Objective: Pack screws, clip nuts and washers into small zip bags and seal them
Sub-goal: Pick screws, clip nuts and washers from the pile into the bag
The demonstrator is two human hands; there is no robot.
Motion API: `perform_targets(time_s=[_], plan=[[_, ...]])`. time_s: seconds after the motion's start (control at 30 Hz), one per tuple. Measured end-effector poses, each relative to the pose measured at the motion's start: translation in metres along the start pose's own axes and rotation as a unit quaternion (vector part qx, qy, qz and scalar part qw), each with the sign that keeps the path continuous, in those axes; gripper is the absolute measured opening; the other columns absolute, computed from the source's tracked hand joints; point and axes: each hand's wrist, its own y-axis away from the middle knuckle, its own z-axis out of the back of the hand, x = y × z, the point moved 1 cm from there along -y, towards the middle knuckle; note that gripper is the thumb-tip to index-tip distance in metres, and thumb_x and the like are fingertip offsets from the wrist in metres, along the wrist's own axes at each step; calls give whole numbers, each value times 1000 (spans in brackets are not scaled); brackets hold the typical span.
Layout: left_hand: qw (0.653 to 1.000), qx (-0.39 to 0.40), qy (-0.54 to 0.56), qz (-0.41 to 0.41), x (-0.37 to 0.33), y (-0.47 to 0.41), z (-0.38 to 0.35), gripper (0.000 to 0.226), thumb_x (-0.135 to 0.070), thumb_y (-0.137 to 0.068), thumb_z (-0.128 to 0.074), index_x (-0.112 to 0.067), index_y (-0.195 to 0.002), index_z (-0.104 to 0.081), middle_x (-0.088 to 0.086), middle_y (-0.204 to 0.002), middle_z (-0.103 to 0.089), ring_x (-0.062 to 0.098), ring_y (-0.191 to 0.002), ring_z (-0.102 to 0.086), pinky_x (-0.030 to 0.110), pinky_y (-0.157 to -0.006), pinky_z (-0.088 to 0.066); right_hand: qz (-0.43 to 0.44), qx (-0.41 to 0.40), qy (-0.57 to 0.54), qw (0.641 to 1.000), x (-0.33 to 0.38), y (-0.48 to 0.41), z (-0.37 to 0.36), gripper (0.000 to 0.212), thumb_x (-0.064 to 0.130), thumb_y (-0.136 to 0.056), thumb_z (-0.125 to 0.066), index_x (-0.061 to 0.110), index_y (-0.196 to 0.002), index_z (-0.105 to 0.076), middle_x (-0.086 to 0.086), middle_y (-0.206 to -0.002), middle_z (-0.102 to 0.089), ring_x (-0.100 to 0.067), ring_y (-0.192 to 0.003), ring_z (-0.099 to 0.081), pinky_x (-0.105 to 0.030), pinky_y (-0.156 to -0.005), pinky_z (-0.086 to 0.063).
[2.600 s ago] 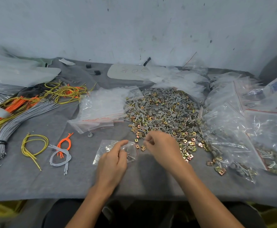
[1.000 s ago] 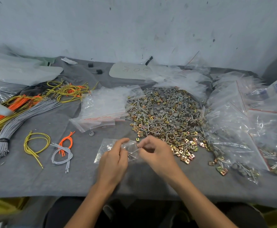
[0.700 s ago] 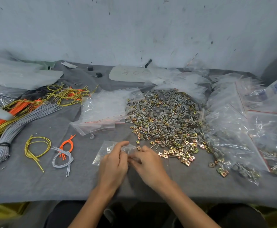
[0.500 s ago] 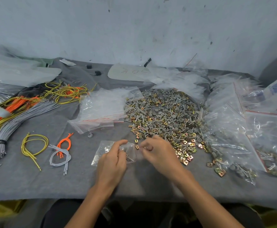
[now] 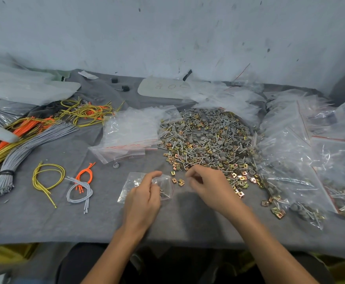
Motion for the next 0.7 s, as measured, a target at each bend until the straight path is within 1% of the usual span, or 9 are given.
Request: perform_targets(time_s=[0.07, 0.17, 0.27, 0.33, 0.4, 0.43, 0.5, 0.57, 0.7], plan=[[1000, 0, -1, 1, -1, 0, 0, 44, -41, -86, -32, -41, -121, -59, -16, -58, -56, 8, -61, -53, 33, -62, -38, 3, 19, -126, 992, 10, 15, -5, 9, 20, -94, -66, 29, -92, -70, 14, -81, -71, 2, -70, -61, -13, -62, -43], [1000, 5, -6, 1, -3, 0, 0, 45, -42, -85, -30, -43, -122, -56, -16, -58, -56, 9, -62, -54, 33, -63, -40, 25, 67, -215, 974, 26, 22, -23, 10, 13, -94, -67, 23, -92, -70, 12, -77, -70, -1, -72, -63, -24, -70, -50], [1000, 5, 2, -3, -4, 0, 1, 42, -41, -87, -30, -46, -123, -52, -13, -62, -60, 14, -66, -59, 37, -67, -47, 37, 42, -162, 985, 33, 15, -42, 11, 11, -96, -63, 21, -95, -68, 10, -86, -67, -7, -84, -63, -32, -82, -51], [1000, -3, 12, -4, -3, 0, 1, 39, -37, -90, -31, -46, -121, -53, -11, -71, -66, 12, -71, -63, 39, -69, -50, 62, 13, -94, 994, 35, 12, -58, 12, 12, -97, -60, 21, -100, -69, 7, -97, -56, -14, -97, -55, -29, -90, -45], [1000, -17, 22, -5, -2, 0, 0, 37, -30, -92, -35, -44, -119, -56, -10, -78, -70, 12, -74, -64, 41, -71, -52, 78, -40, -40, 995, 37, 11, -67, 16, 15, -97, -61, 25, -106, -71, 10, -94, -42, -14, -97, -45, -22, -85, -38], [1000, -21, 22, -6, -2, 0, 0, 37, -28, -92, -36, -42, -118, -58, -9, -79, -70, 14, -74, -64, 42, -71, -53, 79, -60, -16, 995, 38, 10, -67, 18, 18, -97, -62, 27, -108, -72, 10, -91, -38, -14, -94, -43, -23, -80, -37], [1000, -17, 15, -7, -2, 0, 0, 38, -26, -92, -37, -36, -118, -63, -6, -78, -71, 18, -74, -65, 46, -72, -53, 84, -60, 31, 994, 38, 8, -64, 20, 21, -98, -61, 30, -112, -72, 7, -89, -38, -17, -92, -43, -30, -76, -39], [1000, -11, 8, -7, -3, 1, 0, 39, -25, -92, -38, -31, -119, -65, -6, -76, -71, 19, -74, -65, 46, -73, -52, 99, -38, 24, 994, 34, 10, -55, 20, 23, -98, -61, 29, -113, -73, 4, -91, -46, -19, -92, -49, -34, -78, -43], [1000, -14, 3, -9, -3, 1, 1, 40, -25, -90, -38, -30, -119, -66, -7, -63, -64, 12, -61, -58, 43, -64, -49, 81, -57, 17, 995, 10, 19, -19, 11, 23, -95, -66, 29, -102, -72, 16, -94, -53, -8, -91, -53, -28, -79, -45]])
